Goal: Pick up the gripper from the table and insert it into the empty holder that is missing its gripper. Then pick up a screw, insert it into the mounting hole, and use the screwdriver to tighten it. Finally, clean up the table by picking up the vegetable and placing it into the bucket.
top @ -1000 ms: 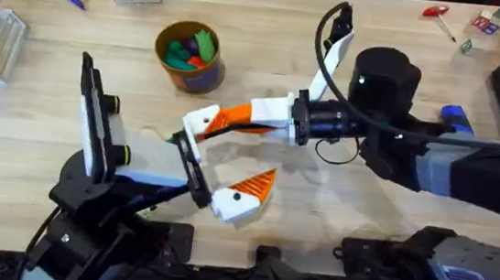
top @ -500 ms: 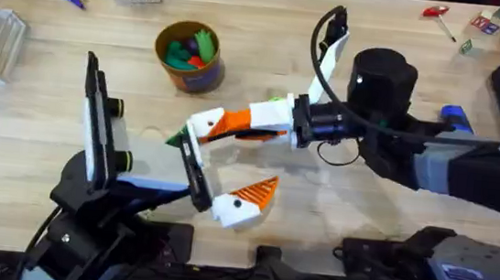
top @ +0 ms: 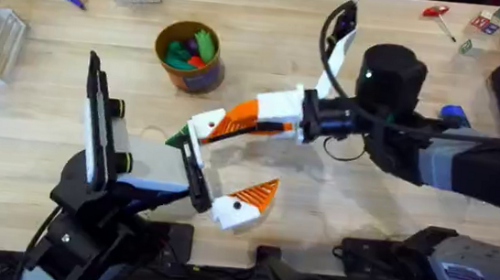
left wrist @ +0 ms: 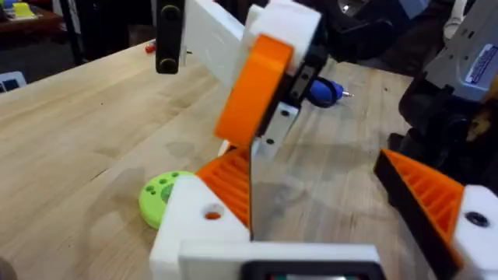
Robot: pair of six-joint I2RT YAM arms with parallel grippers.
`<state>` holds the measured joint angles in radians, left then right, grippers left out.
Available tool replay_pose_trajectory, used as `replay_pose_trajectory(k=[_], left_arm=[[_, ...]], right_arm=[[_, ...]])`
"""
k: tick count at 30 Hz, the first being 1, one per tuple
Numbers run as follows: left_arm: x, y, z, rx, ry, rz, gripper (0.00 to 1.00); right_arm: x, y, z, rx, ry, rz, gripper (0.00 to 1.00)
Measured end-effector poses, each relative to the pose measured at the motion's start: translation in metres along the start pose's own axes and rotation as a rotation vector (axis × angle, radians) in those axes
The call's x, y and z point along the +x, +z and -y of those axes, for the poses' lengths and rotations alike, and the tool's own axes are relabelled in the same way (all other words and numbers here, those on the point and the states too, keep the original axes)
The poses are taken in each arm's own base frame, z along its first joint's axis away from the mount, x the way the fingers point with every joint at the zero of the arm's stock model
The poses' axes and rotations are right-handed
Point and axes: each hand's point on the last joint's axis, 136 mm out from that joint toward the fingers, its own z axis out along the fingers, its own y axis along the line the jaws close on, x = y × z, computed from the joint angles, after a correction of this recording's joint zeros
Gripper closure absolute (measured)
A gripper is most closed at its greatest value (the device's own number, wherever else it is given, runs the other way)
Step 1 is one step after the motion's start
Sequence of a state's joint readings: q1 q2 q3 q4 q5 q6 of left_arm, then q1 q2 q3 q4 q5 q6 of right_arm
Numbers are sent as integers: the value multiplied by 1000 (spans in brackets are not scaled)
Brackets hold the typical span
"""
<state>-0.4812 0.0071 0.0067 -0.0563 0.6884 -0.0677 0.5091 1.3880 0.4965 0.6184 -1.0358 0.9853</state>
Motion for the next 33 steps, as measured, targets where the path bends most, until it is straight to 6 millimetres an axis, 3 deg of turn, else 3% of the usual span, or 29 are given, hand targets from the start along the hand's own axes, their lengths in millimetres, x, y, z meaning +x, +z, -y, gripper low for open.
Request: replay_pose_trajectory(k=[9, 17, 23, 27, 33], left_arm=[[0, 0, 0, 0, 0, 0, 15], [0, 0, 0, 0, 0, 0, 15], [0, 0, 0, 0, 0, 0, 15], [0, 0, 0, 0, 0, 0, 15], [0, 0, 0, 0, 0, 0, 15]], right_arm=[[-50, -45, 19, 80, -2, 152, 36], [-85, -80, 25, 290, -7, 182, 32], [-73, -96, 48, 646, -50, 102, 31], [-48, -98, 69, 870, -107, -10, 31], [-28, -95, 81, 1060, -223, -115, 90]])
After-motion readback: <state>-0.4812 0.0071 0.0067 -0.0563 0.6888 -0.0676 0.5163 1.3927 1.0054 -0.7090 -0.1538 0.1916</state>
